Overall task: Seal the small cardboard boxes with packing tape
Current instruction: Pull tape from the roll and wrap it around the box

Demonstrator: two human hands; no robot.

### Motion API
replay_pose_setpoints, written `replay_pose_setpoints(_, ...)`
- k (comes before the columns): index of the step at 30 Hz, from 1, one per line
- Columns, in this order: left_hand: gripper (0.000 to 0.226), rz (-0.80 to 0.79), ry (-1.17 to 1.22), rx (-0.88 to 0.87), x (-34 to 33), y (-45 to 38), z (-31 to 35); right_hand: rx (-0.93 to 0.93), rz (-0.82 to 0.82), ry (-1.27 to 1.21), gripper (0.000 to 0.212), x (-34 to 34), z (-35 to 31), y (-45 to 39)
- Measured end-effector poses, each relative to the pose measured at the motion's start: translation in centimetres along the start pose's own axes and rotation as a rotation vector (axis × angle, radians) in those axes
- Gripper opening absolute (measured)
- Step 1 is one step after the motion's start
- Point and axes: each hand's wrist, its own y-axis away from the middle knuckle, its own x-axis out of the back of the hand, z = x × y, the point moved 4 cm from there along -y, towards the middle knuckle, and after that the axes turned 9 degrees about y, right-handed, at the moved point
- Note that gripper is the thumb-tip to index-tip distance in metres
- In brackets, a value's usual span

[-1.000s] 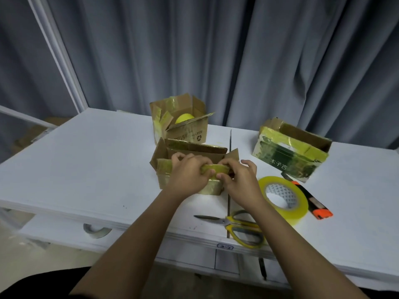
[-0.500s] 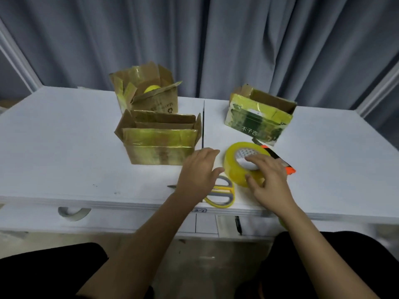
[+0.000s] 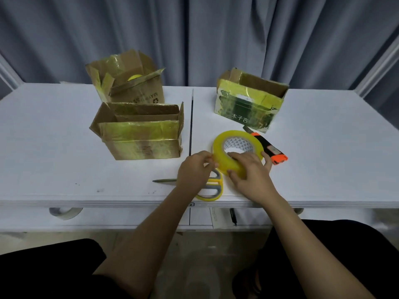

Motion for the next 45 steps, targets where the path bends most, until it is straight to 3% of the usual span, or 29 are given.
replay_pose_setpoints(2, 0.01, 0.048, -0.054, -0.038, 0.0, 0.3, -0.2, -0.003, 0.003, -0.008, 0.04, -0.1, 0.1, 0.0)
replay_pose_setpoints(8, 0.007, 0.065, -0.168, -0.182, -0.2, 0.4, 0.1, 0.029, -0.01, 0.035, 0.044, -0.2, 0.1, 0.2)
replay_pose_setpoints(19, 0.012, -0.124, -0.271, -0.309, 1.3, -1.1, 1.7, 0.253, -0.208, 0.275, 0.055, 0.8, 1.0, -1.4)
replay_pose_setpoints(25, 0.009, -0.087, -0.499, -0.469, 3.0, 0.0, 3.6, 0.157, -0.196, 0.355, 0.057, 0.3, 0.8, -4.8)
replay_pose_setpoints(29, 0.01, -0.055, -0.47, -0.345, 5.3, 0.5, 2.3, 0.138, -0.223, 0.41, 0.071, -0.7, -0.3, -6.5)
replay_pose_setpoints(33, 0.007, -0.023, -0.414, -0.165, 7.6, 0.1, -0.1, 0.253, -0.219, 0.095, 0.051, -0.4, 0.1, -4.5)
replay_pose_setpoints(36, 0.015, -0.04, -0.381, -0.159, 7.5, 1.0, -0.7, 0.292, -0.166, 0.244, 0.046, -0.9, 0.0, -4.1)
replay_pose_setpoints(41, 0.02, 0.038, -0.361, -0.104, 9.4, 2.4, -1.9, 0.095, -0.232, 0.454, 0.057, -2.3, -2.0, -6.7)
replay_pose_setpoints(43, 0.019, 0.025, -0.331, -0.085, 10.3, 2.6, -2.4, 0.06, -0.243, 0.473, 0.065, -2.1, -2.7, -6.9)
replay_pose_setpoints(45, 0.021, 0.013, -0.295, -0.085, 10.8, 2.5, -2.6, 0.118, -0.127, 0.325, 0.061, -0.8, -3.9, -5.9)
